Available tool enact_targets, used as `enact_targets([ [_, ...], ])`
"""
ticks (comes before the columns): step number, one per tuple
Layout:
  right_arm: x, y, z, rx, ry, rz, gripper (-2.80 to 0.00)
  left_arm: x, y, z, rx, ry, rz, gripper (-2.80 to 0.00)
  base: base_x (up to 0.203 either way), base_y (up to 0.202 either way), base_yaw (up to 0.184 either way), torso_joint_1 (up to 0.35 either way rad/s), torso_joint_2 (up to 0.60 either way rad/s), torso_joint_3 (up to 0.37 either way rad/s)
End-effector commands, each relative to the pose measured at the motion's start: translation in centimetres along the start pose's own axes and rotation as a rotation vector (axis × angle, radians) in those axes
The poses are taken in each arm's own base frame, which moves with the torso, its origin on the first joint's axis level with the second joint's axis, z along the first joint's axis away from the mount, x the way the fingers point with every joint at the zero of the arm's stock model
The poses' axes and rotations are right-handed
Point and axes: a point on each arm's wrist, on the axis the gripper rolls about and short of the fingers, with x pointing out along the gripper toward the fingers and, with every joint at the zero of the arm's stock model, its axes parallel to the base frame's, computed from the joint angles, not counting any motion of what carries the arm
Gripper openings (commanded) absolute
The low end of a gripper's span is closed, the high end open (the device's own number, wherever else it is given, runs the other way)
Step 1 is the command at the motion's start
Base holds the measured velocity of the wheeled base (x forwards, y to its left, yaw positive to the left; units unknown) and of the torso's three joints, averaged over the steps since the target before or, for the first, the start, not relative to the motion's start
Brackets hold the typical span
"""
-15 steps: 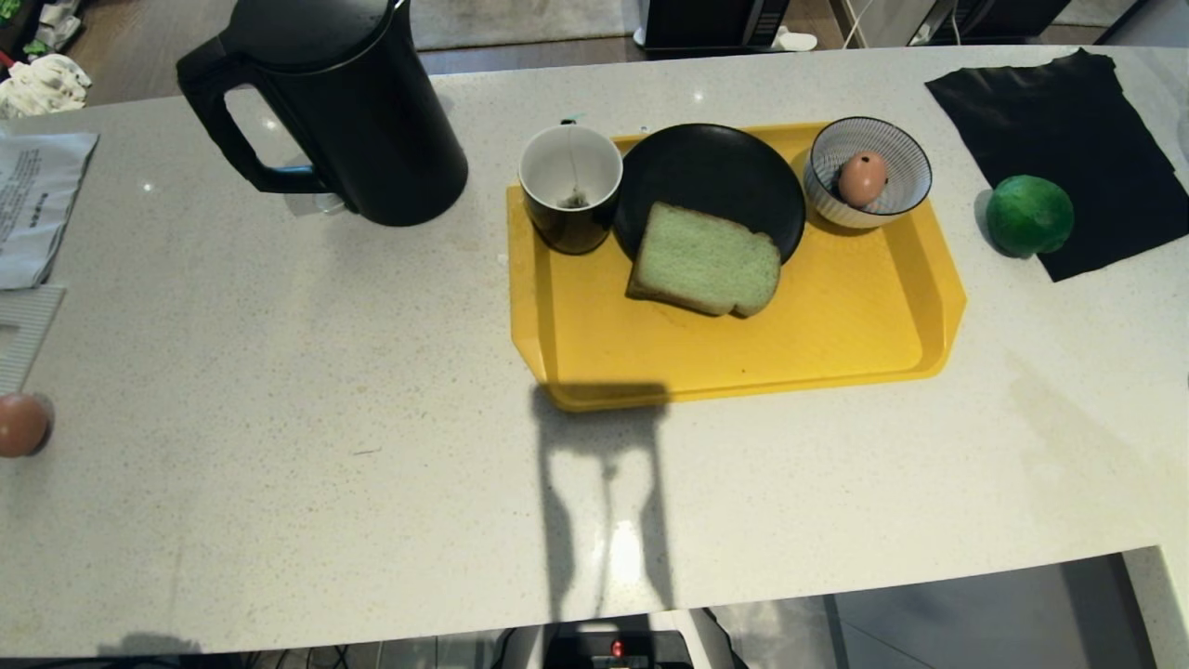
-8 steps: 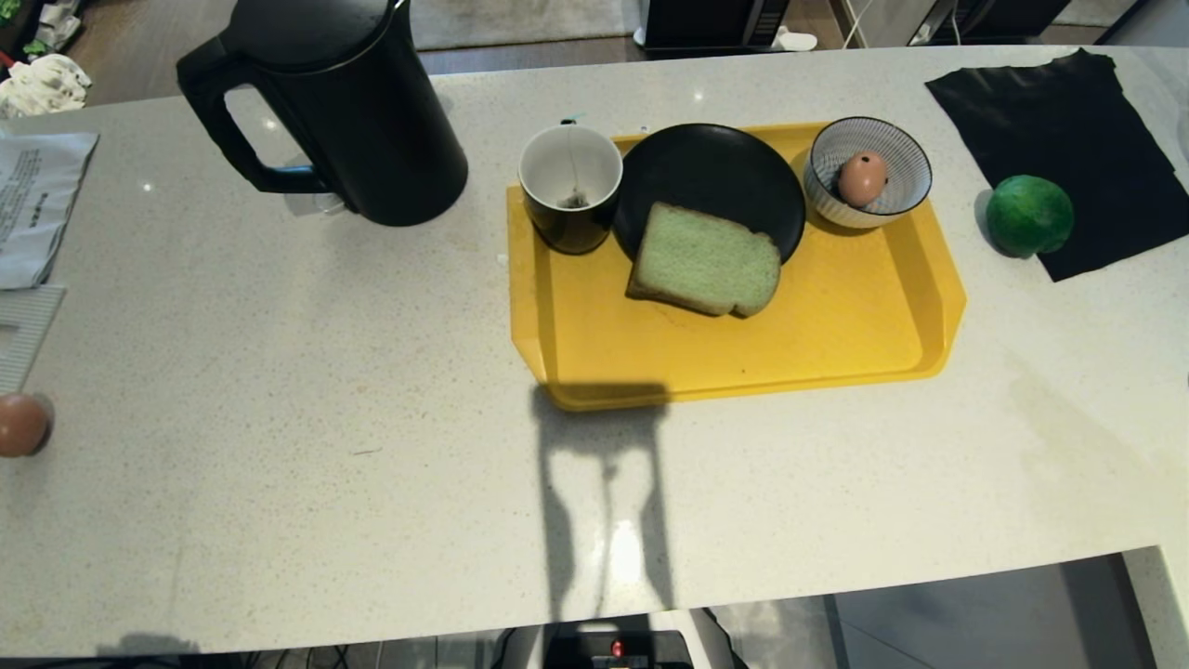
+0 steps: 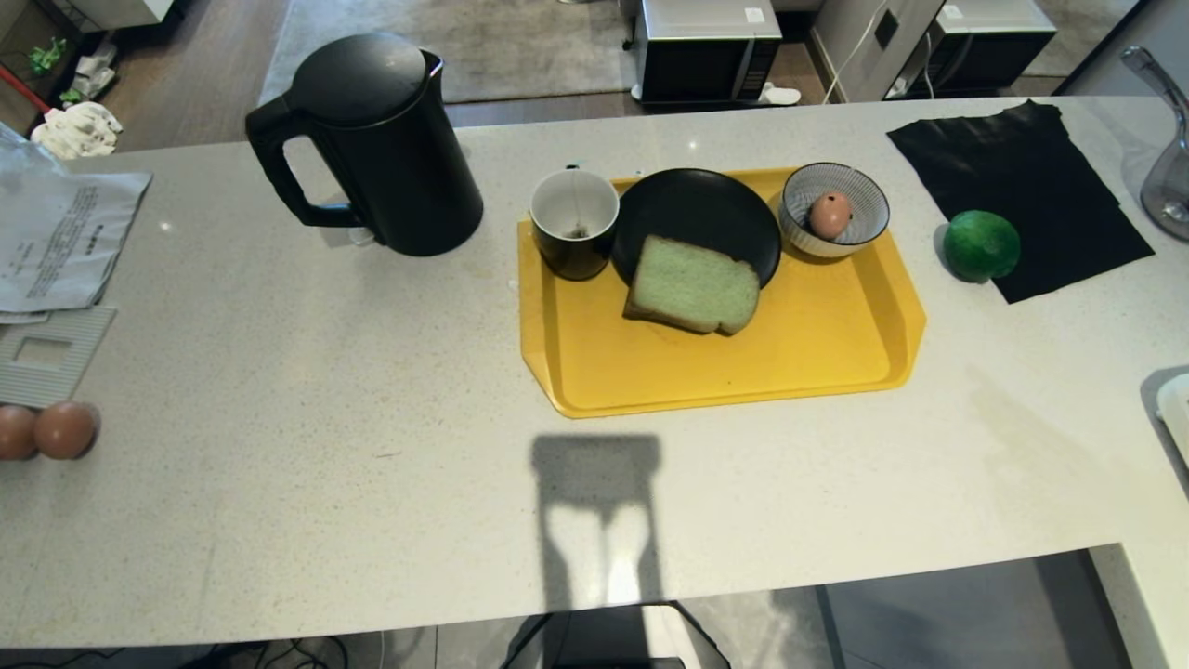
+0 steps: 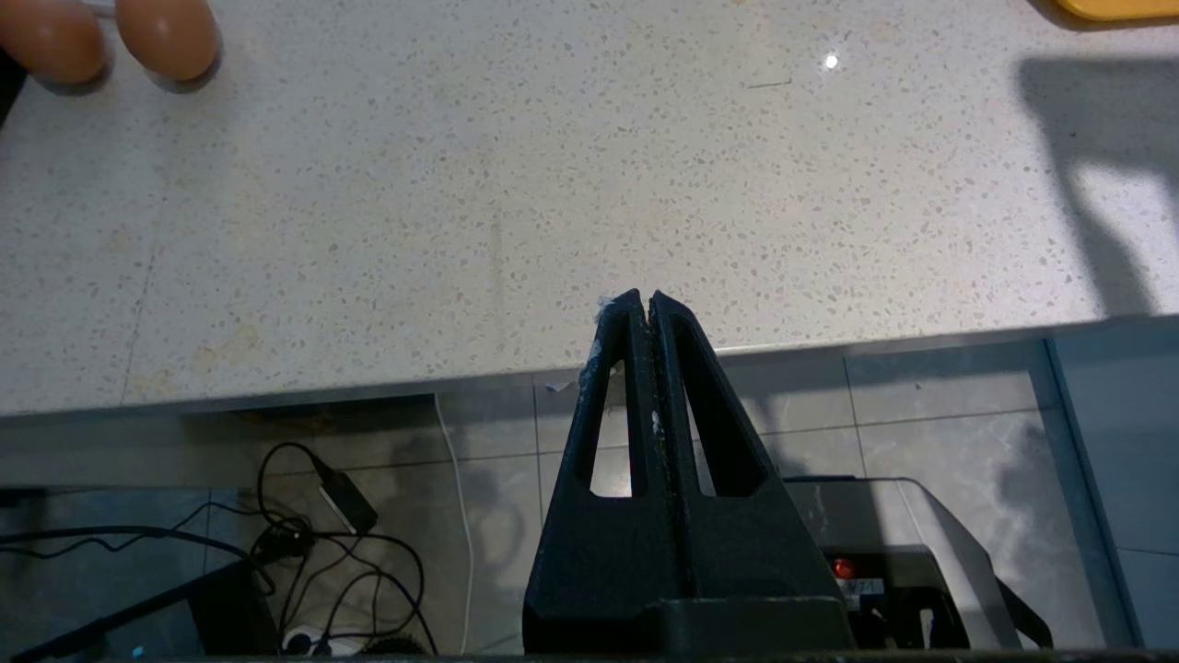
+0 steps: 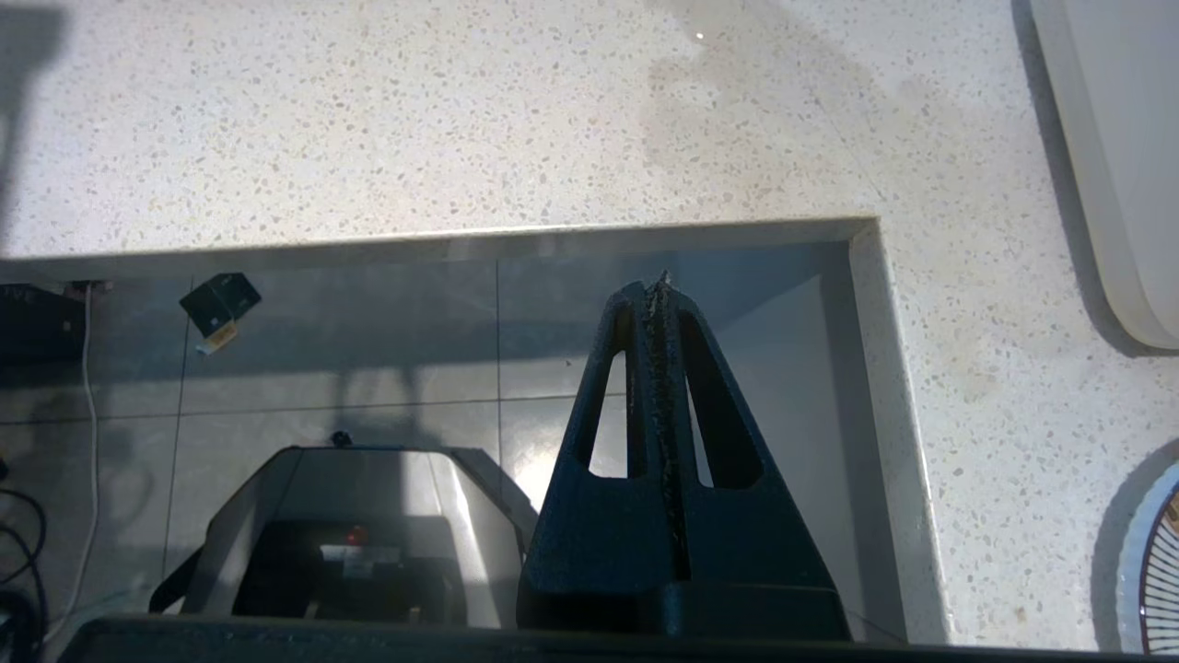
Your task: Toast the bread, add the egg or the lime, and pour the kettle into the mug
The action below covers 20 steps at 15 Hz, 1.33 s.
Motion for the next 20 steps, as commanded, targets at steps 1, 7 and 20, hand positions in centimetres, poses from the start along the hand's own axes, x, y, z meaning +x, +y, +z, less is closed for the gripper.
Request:
enact_targets([
  [1, 0.01, 0.00, -0.04, 0.000, 0.001, 0.001, -2.80, 0.11, 0.01, -0.46, 0.001, 0.016, 0.000, -2.80, 0.000, 0.000, 0.000, 0.006, 0.00, 0.202],
  [7, 0.02, 0.00, -0.03, 0.000, 0.002, 0.001, -2.80, 0.11, 0.01, -0.45, -0.002, 0.014, 0.002, -2.80, 0.000, 0.000, 0.000, 0.002, 0.00, 0.095],
  [20, 0.01, 0.00, -0.04, 0.000, 0.001, 0.001, -2.80, 0.11, 0.01, -0.46, -0.002, 0.016, 0.002, -2.80, 0.000, 0.000, 0.000, 0.000, 0.00, 0.000],
])
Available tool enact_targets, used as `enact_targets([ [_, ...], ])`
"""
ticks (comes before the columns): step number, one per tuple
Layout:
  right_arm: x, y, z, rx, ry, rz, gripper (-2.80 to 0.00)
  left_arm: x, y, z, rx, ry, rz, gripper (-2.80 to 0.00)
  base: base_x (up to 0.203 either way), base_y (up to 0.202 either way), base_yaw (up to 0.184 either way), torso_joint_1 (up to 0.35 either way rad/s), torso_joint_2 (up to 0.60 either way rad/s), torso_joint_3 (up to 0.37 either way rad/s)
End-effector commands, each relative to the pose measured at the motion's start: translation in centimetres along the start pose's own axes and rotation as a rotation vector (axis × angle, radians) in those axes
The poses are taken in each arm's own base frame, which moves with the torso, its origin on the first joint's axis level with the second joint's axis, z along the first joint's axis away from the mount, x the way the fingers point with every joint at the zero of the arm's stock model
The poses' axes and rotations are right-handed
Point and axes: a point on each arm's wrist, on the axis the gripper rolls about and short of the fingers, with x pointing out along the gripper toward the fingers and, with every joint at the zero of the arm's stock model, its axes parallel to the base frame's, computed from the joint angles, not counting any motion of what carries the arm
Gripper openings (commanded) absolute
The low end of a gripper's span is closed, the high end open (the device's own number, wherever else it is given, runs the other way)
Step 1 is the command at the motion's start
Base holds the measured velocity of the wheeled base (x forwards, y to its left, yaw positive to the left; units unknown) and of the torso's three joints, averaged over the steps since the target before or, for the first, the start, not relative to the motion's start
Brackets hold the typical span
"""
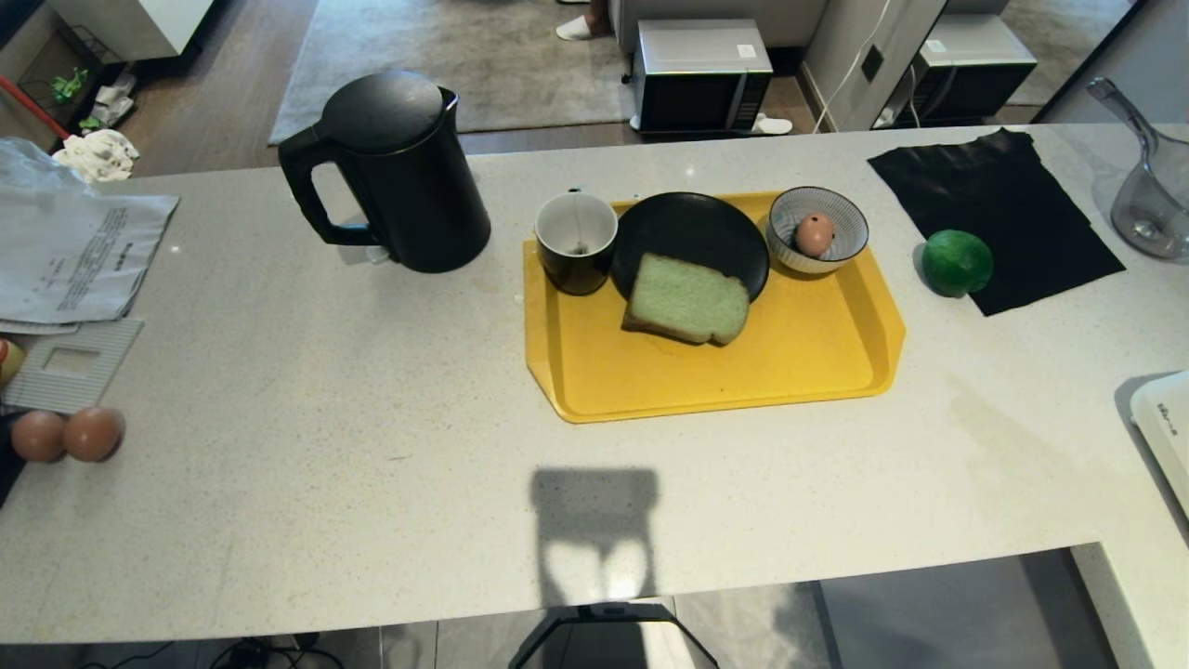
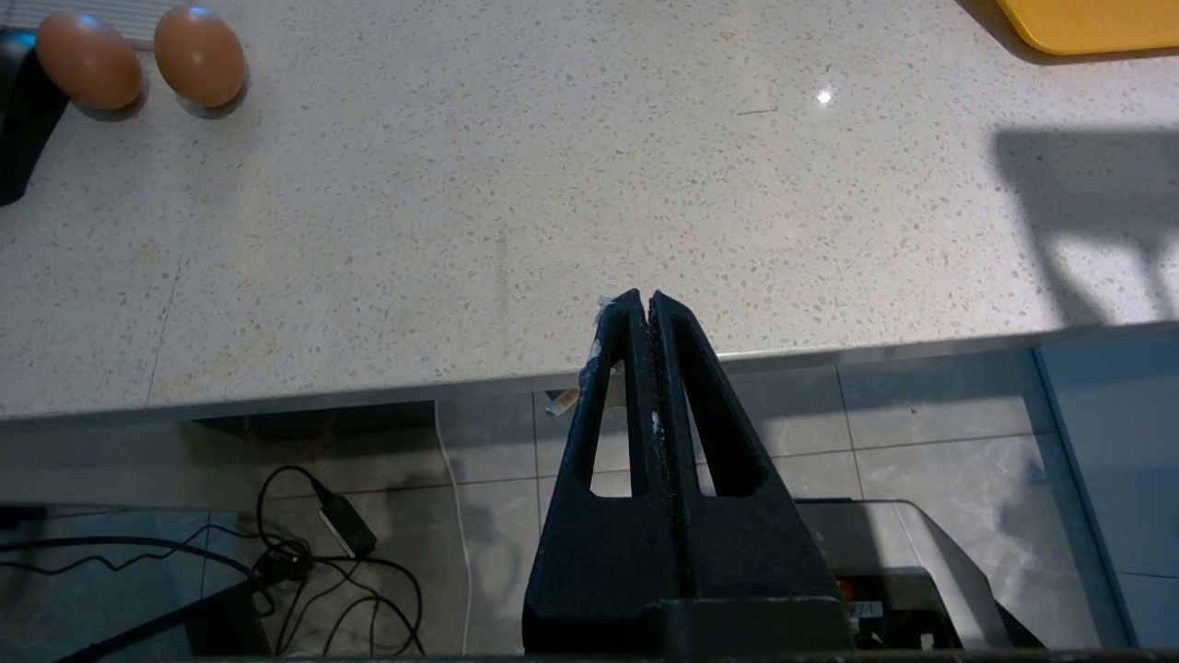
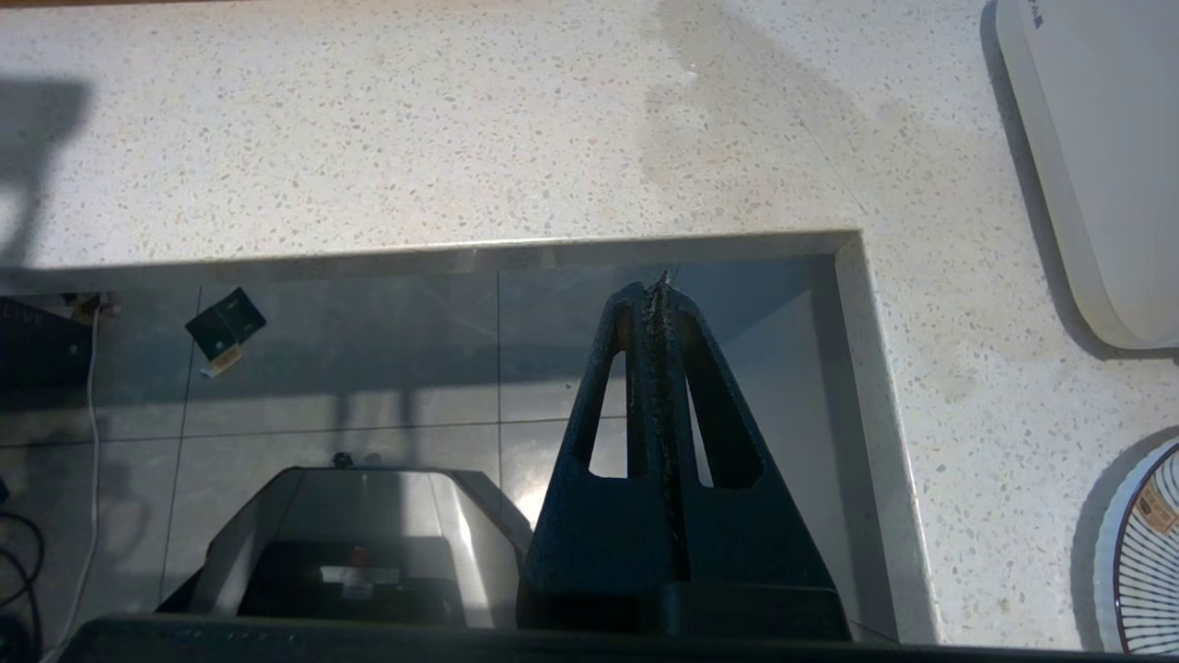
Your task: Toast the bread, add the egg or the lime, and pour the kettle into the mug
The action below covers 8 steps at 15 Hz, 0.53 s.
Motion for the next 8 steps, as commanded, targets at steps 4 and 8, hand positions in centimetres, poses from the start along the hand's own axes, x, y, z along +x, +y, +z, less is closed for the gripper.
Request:
enact_targets([
  [4, -0.01, 0.00, 0.01, 0.000, 0.001, 0.001, -2.80, 0.11, 0.01, -0.46, -0.001, 0.015, 0.001, -2.80, 0.000, 0.000, 0.000, 0.000, 0.00, 0.000],
  [8, 0.00, 0.00, -0.01, 0.000, 0.001, 0.001, -2.80, 0.11, 0.01, -0.47, -0.001, 0.017, 0.000, -2.80, 0.000, 0.000, 0.000, 0.000, 0.00, 0.000],
])
